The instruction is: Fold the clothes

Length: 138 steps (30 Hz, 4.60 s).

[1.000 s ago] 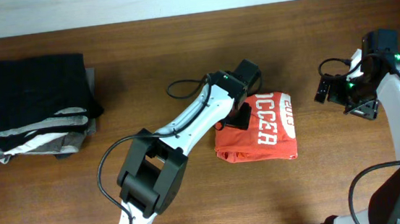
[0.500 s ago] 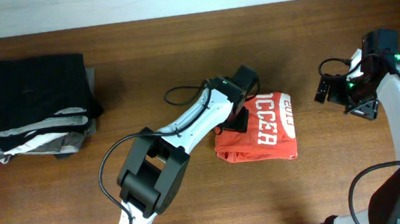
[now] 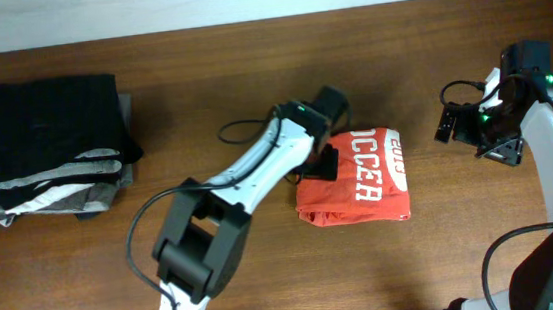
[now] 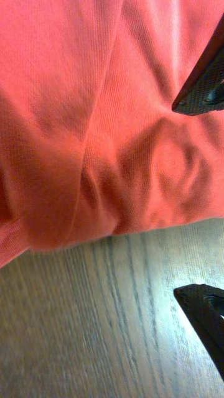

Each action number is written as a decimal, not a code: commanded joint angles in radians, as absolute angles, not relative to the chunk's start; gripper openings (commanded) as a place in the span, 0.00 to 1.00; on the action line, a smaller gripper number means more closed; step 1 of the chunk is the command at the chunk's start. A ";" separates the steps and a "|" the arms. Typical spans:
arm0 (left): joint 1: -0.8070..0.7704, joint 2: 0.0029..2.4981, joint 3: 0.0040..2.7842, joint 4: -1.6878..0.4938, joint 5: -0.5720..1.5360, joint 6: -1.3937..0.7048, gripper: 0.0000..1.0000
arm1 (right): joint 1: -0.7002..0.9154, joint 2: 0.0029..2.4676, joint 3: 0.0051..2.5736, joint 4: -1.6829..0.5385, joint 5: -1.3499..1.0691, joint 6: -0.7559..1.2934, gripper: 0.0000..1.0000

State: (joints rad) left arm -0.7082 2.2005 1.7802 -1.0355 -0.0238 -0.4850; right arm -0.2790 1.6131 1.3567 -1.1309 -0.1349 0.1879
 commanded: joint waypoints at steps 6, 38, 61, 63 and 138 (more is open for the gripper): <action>-0.725 2.102 1.814 -1.155 0.136 -0.792 0.98 | -0.282 1.606 1.373 -1.133 -0.122 0.200 0.99; -0.797 2.102 1.546 -0.986 0.153 -1.429 0.99 | -0.282 1.606 1.373 -1.133 -0.122 0.200 0.99; -0.796 2.104 1.407 -0.857 0.128 -1.357 0.56 | -0.282 1.606 1.373 -1.133 -0.122 0.200 0.99; -0.796 2.104 1.407 -0.868 0.084 -1.337 0.56 | -0.282 1.606 1.373 -1.133 -0.122 0.200 0.99; -0.663 2.134 1.677 -0.920 -0.091 -0.683 0.99 | -0.282 1.606 1.373 -1.133 -0.122 0.200 0.99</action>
State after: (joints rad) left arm -0.6605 2.1216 1.6691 -0.9195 -0.1009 -0.6746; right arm -0.2790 1.6131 1.3567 -1.1313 -0.1349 0.1879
